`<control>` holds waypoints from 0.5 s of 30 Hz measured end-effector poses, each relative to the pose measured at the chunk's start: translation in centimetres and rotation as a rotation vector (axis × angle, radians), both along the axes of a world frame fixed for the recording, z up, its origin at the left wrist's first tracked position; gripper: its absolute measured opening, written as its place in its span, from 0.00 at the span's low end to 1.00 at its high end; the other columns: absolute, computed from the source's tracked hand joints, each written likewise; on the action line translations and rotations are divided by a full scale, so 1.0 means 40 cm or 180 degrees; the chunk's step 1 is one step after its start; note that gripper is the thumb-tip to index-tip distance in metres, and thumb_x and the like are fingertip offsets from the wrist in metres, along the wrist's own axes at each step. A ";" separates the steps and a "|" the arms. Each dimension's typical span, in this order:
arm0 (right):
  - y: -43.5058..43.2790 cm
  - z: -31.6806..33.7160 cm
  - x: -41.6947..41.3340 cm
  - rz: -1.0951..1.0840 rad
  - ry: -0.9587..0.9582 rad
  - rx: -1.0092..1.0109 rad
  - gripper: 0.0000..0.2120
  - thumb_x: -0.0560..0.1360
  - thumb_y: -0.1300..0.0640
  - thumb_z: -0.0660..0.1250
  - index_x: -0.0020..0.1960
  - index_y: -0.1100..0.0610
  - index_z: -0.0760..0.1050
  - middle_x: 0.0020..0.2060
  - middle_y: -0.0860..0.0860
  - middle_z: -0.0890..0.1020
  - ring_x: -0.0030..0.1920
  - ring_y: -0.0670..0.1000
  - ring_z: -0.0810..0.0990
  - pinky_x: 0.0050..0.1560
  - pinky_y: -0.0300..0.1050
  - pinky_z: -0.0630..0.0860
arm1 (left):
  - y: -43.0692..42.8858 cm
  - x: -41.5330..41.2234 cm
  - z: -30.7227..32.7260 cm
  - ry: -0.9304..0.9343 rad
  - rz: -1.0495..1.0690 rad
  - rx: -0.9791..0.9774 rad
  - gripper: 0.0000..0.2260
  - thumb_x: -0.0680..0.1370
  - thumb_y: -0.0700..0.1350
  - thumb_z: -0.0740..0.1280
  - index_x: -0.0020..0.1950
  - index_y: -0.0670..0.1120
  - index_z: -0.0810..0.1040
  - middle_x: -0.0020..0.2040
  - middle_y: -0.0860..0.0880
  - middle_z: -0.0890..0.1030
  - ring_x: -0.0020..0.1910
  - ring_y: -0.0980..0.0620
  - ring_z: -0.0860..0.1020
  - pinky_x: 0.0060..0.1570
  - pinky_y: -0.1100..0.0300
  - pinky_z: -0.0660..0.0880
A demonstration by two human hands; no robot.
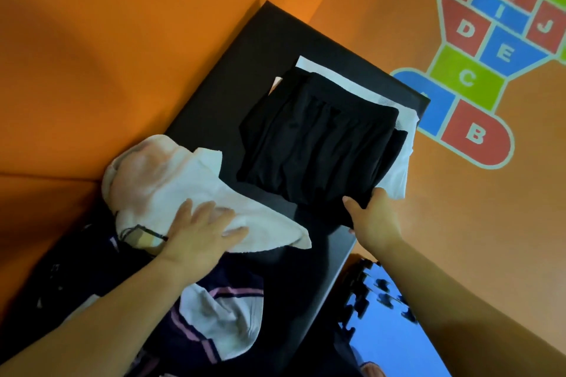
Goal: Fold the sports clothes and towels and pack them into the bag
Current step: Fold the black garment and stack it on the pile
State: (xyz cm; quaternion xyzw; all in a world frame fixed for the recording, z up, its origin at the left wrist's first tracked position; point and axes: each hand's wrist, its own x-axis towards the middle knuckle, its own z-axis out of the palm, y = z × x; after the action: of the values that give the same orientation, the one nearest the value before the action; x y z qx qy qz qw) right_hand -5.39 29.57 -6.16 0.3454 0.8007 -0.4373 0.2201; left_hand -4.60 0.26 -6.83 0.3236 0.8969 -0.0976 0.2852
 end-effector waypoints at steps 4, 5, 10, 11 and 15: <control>-0.043 0.008 0.033 -0.0036 -0.0143 -0.0202 0.15 0.77 0.53 0.65 0.59 0.59 0.67 0.47 0.55 0.79 0.39 0.56 0.81 0.36 0.53 0.81 | -0.099 -0.067 0.030 0.0378 0.0617 -0.0492 0.32 0.70 0.49 0.70 0.72 0.58 0.64 0.69 0.46 0.68 0.60 0.42 0.71 0.53 0.47 0.67; -0.055 0.010 0.045 -0.0036 -0.0221 -0.0219 0.15 0.77 0.53 0.65 0.59 0.59 0.67 0.47 0.55 0.79 0.40 0.56 0.82 0.36 0.53 0.82 | -0.120 -0.076 0.029 0.0357 0.0647 -0.0621 0.34 0.63 0.48 0.75 0.68 0.54 0.72 0.64 0.44 0.73 0.54 0.40 0.75 0.47 0.48 0.70; -0.113 0.024 0.133 0.0304 -0.0435 -0.0336 0.14 0.78 0.53 0.64 0.58 0.57 0.65 0.49 0.52 0.77 0.41 0.51 0.79 0.28 0.35 0.74 | -0.132 -0.089 0.020 0.0685 0.0958 -0.0791 0.27 0.62 0.44 0.75 0.61 0.47 0.79 0.62 0.40 0.73 0.50 0.38 0.72 0.45 0.48 0.69; -0.120 0.025 0.155 0.0399 -0.0507 -0.0371 0.13 0.78 0.53 0.64 0.57 0.56 0.64 0.50 0.51 0.76 0.41 0.48 0.78 0.27 0.34 0.74 | -0.120 -0.086 0.022 0.0720 0.1148 -0.0791 0.25 0.66 0.46 0.72 0.63 0.49 0.76 0.66 0.42 0.70 0.54 0.40 0.69 0.48 0.48 0.67; -0.115 0.021 0.235 0.0644 -0.0801 -0.0293 0.19 0.77 0.51 0.65 0.64 0.55 0.63 0.54 0.50 0.75 0.51 0.54 0.79 0.48 0.49 0.80 | -0.078 -0.083 0.033 0.0873 0.1314 -0.0699 0.19 0.74 0.51 0.64 0.64 0.51 0.72 0.68 0.45 0.60 0.59 0.41 0.62 0.55 0.47 0.64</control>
State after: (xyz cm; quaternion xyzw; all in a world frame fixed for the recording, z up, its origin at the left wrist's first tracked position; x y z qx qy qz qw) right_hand 4.00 24.95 -5.33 0.3045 0.7766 -0.4023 0.3771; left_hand -7.93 -2.85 -5.50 0.0848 0.9582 -0.1771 0.2083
